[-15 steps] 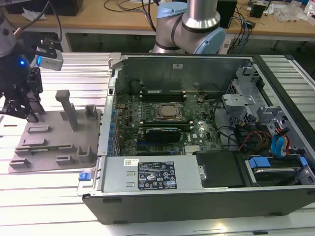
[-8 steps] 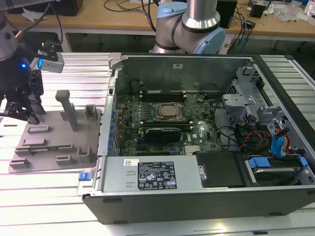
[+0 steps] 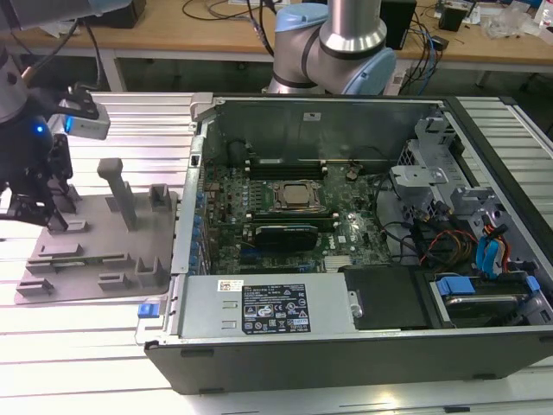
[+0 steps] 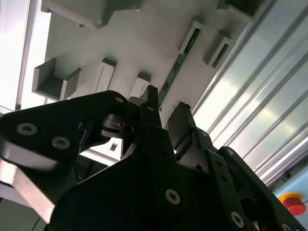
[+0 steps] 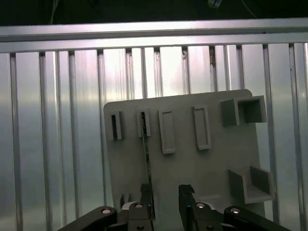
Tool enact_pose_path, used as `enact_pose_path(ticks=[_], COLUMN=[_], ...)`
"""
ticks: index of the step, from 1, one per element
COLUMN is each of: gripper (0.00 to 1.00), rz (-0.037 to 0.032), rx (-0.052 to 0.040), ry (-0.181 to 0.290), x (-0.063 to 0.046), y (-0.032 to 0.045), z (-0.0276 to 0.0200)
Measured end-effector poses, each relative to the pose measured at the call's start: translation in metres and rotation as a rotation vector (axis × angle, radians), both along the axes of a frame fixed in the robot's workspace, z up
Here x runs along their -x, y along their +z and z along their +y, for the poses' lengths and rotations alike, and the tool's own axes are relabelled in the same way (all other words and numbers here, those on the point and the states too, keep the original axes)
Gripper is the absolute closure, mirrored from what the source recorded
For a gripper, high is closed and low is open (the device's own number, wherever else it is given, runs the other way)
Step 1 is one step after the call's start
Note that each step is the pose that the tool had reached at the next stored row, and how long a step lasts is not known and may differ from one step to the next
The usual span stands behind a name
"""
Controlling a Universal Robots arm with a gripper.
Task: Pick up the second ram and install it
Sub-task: 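Pick up the second ram and move it above second insertion slot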
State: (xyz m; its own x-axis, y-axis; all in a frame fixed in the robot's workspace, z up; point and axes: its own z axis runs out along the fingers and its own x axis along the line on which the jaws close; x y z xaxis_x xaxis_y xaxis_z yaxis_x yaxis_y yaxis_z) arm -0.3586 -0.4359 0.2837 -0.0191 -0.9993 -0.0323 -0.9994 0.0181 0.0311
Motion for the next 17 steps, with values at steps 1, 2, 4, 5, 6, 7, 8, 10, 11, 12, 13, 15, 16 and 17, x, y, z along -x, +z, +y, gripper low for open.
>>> enact_pose_path(ticks=[1,2,4,5,6,7,8,10,11,12,13,15,16,17], gripper=[0.66,0.66,0.66,0.66,0.66,0.66,0.66,0.66,0.66,0.66,0.66,0.66,0.66,0.66], rz=[0.0001,-0.0001,-0.0001,-0.0001,0.0,0.0,0.0,0.0,-0.0001,-0.0001,-0.0001,0.0,-0.0001,-0.0001], rx=[0.0001,0.0,0.0,0.0,0.0,0.0,0.0,0.0,0.0,0.0,0.0,0.0,0.0,0.0001], ry=[0.009,0.011,0.014,0.017,0.019,0.02,0.022,0.025,0.028,0.03,0.032,0.036,0.039,0.042], x=[0.0,0.0,0.0,0.0,0.0,0.0,0.0,0.0,0.0,0.0,0.0,0.0,0.0,0.0], y=[-0.0044,-0.0083,-0.0126,-0.016,-0.0185,-0.0201,-0.0231,-0.0284,-0.0318,-0.0354,-0.0378,-0.0431,-0.0468,-0.0508], z=[-0.0001,-0.0001,-0.0002,-0.0002,-0.0002,-0.0002,-0.0003,-0.0003,-0.0004,-0.0004,-0.0004,-0.0004,-0.0005,-0.0006])
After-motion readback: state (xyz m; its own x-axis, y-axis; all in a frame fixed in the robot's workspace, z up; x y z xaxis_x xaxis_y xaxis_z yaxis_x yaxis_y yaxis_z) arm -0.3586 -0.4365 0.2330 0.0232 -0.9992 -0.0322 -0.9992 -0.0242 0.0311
